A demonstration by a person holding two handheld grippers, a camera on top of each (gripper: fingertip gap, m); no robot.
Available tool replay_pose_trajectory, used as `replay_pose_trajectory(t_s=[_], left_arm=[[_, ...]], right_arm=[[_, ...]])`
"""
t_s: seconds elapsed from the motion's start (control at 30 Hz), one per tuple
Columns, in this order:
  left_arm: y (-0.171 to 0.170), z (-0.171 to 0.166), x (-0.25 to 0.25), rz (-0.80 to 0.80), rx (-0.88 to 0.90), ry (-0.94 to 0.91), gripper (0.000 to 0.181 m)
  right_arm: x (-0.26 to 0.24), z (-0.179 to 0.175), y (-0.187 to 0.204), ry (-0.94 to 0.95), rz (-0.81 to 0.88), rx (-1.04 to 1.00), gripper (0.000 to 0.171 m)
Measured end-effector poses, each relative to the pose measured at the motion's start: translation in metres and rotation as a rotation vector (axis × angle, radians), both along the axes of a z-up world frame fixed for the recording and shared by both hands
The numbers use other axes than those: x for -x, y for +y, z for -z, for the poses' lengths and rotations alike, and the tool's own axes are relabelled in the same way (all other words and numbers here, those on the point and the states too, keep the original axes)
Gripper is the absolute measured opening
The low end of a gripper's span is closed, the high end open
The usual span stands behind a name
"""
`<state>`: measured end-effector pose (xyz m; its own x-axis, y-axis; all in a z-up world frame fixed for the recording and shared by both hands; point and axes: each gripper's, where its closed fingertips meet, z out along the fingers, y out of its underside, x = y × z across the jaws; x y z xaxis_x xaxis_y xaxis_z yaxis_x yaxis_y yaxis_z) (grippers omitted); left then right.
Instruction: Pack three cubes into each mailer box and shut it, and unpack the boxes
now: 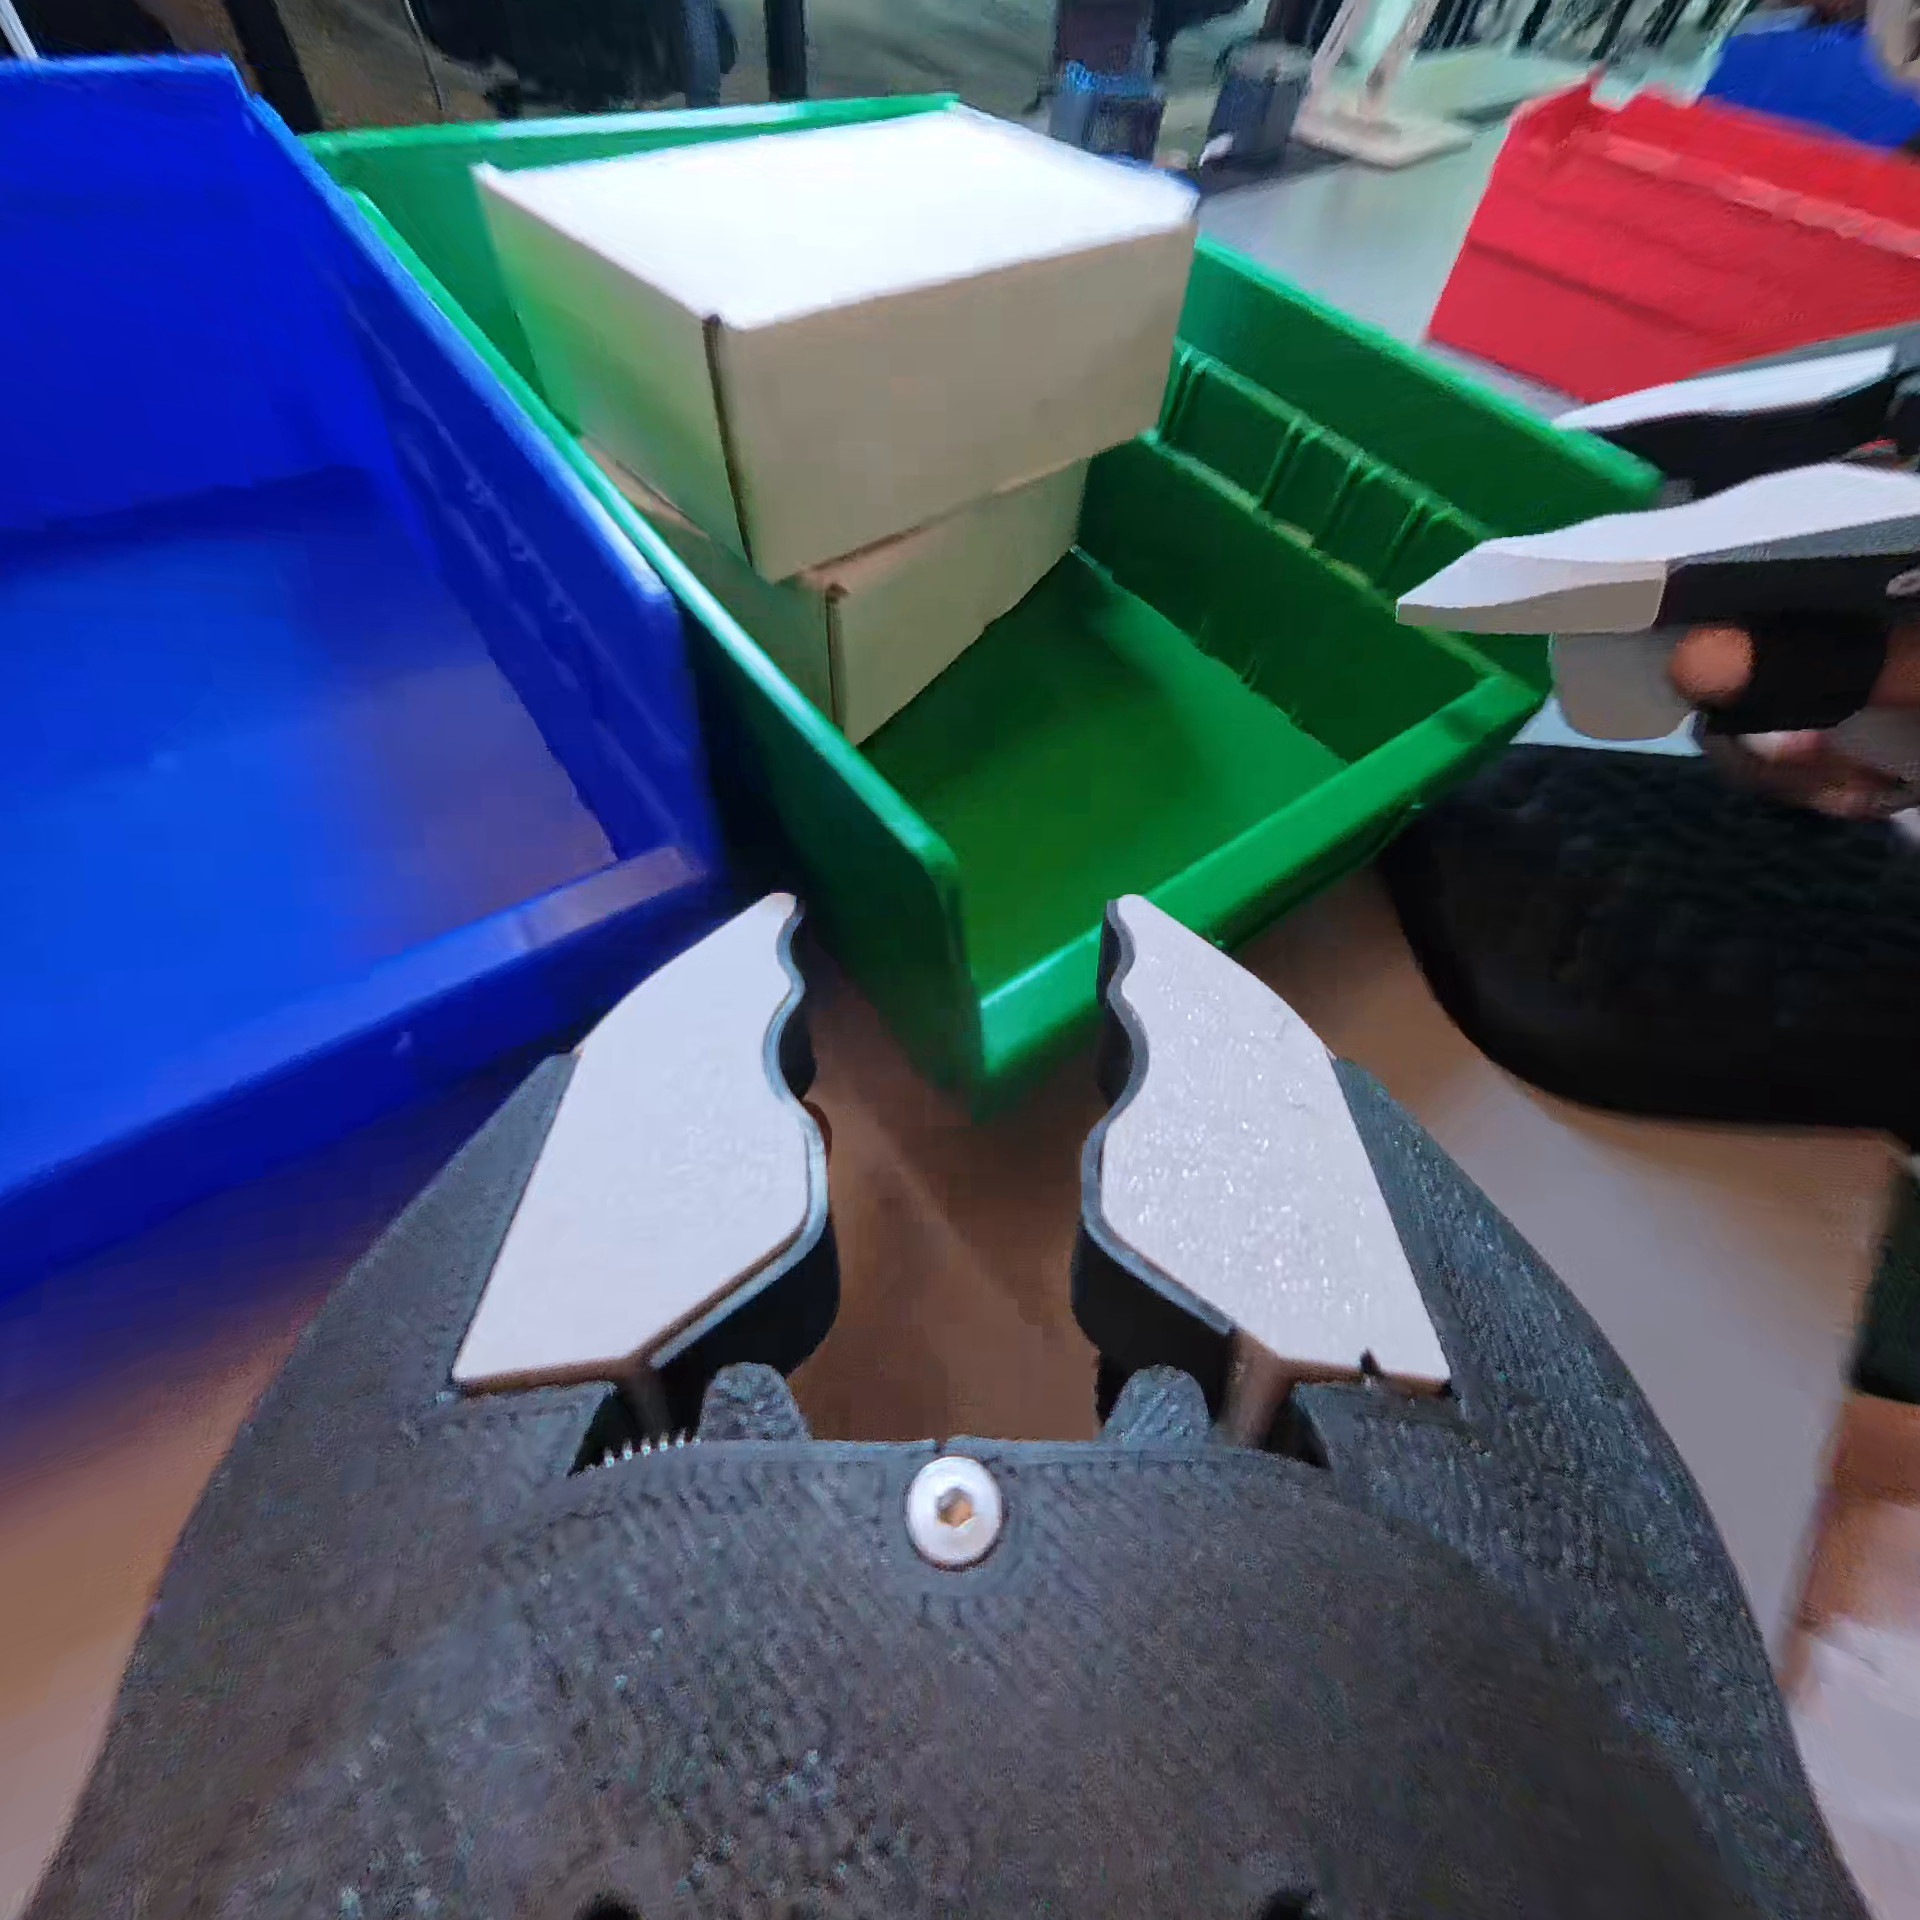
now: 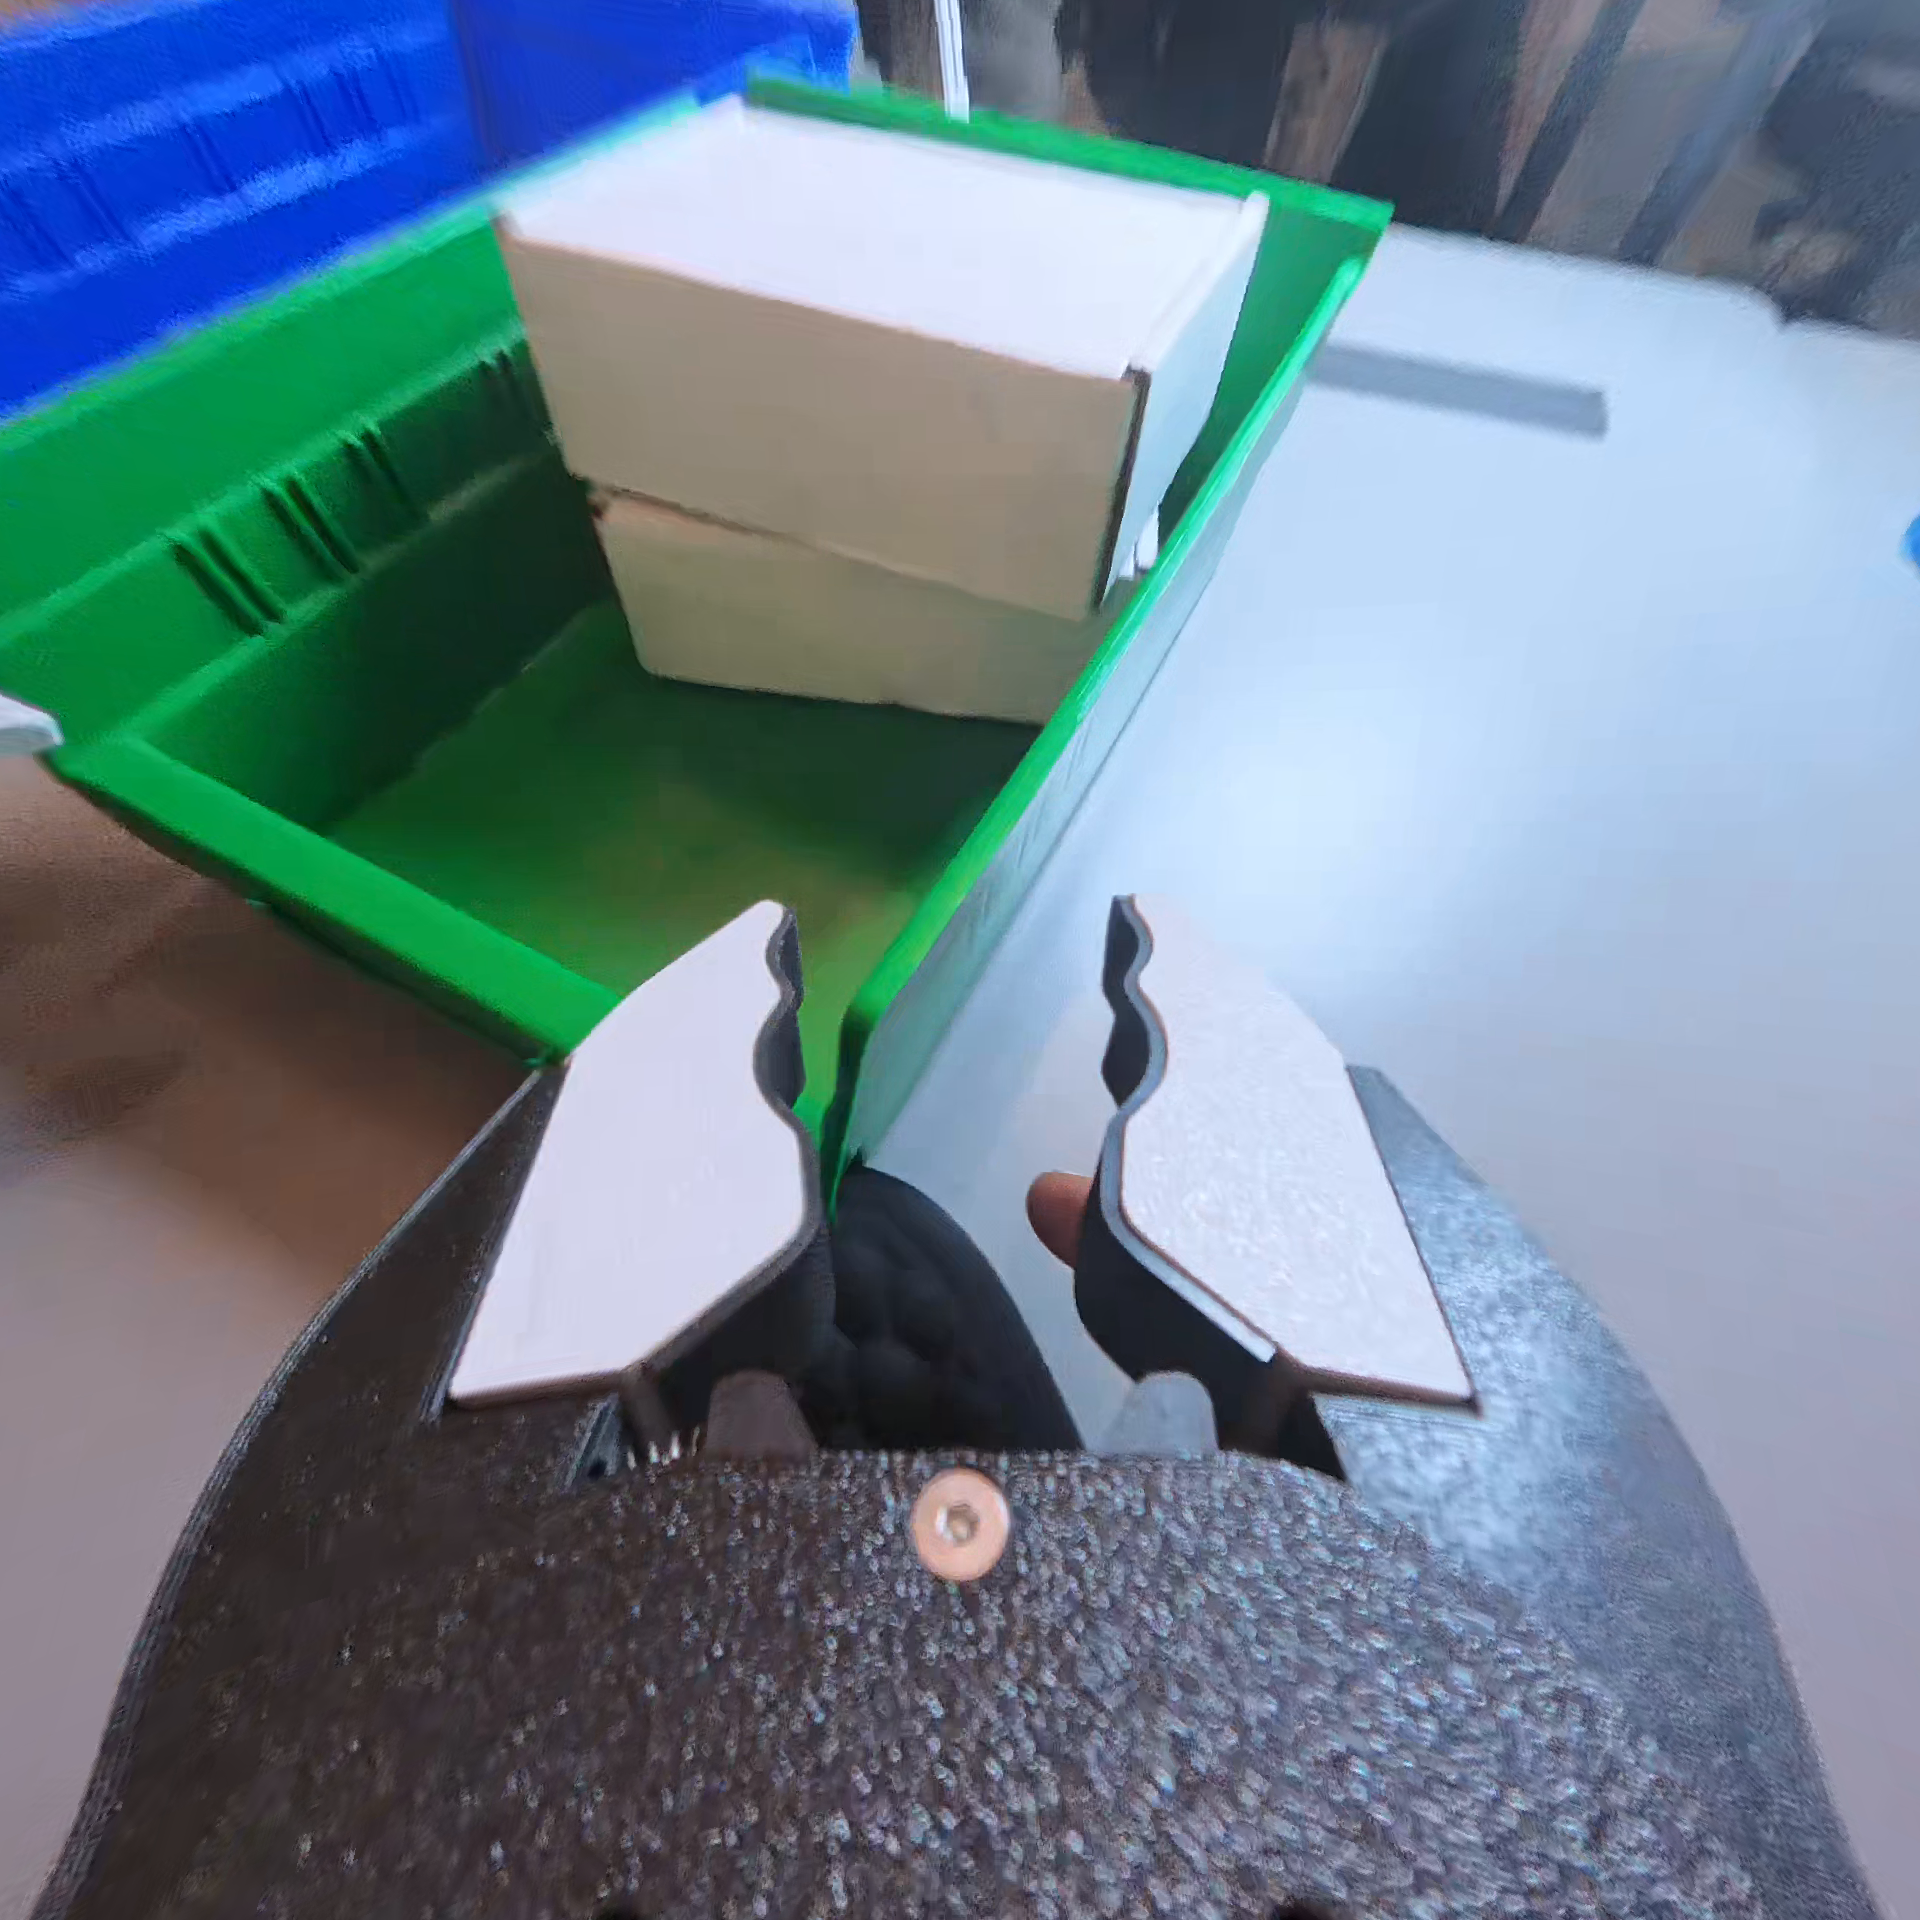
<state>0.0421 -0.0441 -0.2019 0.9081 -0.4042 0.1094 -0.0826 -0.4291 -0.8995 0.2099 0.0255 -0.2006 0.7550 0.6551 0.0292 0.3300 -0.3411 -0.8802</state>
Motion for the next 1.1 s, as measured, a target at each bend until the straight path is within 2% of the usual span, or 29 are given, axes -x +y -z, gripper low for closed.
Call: replay_pose_trajectory(t_s=[0.03,0.1,0.17,0.23,0.3,0.4,0.53,0.67,0.8,0.93,1.1], left_arm=[[0.009,0.007,-0.002,-0.020,-0.012,0.053,0.038],[0.026,0.010,0.002,-0.081,-0.074,0.120,0.024],[0.033,0.009,0.000,-0.084,-0.081,0.152,0.022],[0.035,0.002,-0.004,-0.073,-0.134,0.221,0.018],[0.031,-0.008,-0.013,-0.045,-0.161,0.206,0.018],[0.021,-0.033,-0.023,-0.017,-0.242,0.218,0.017],[-0.004,-0.090,-0.011,-0.048,-0.357,0.237,0.019],[-0.038,-0.139,0.051,-0.155,-0.422,0.312,0.019],[-0.083,-0.165,0.142,-0.321,-0.400,0.414,0.019],[-0.136,-0.159,0.231,-0.464,-0.283,0.522,0.019],[-0.195,-0.108,0.311,-0.558,-0.059,0.576,0.018]], right_arm=[[0.003,0.009,0.006,-0.043,-0.003,0.018,0.053],[0.011,0.008,0.012,-0.031,-0.005,0.014,0.033],[0.002,0.002,0.018,-0.086,0.044,-0.081,0.017],[-0.003,0.000,0.013,-0.073,0.072,-0.104,0.016],[-0.013,-0.010,0.005,-0.088,0.108,-0.152,0.015],[-0.027,-0.048,-0.011,-0.093,0.144,-0.281,0.012],[-0.017,-0.121,-0.031,-0.028,0.098,-0.441,0.009],[0.045,-0.176,-0.050,0.088,-0.046,-0.537,0.009],[0.144,-0.197,-0.066,0.183,-0.231,-0.539,0.010],[0.251,-0.178,-0.090,0.209,-0.413,-0.470,0.011],[0.353,-0.114,-0.129,0.121,-0.595,-0.355,0.012]])
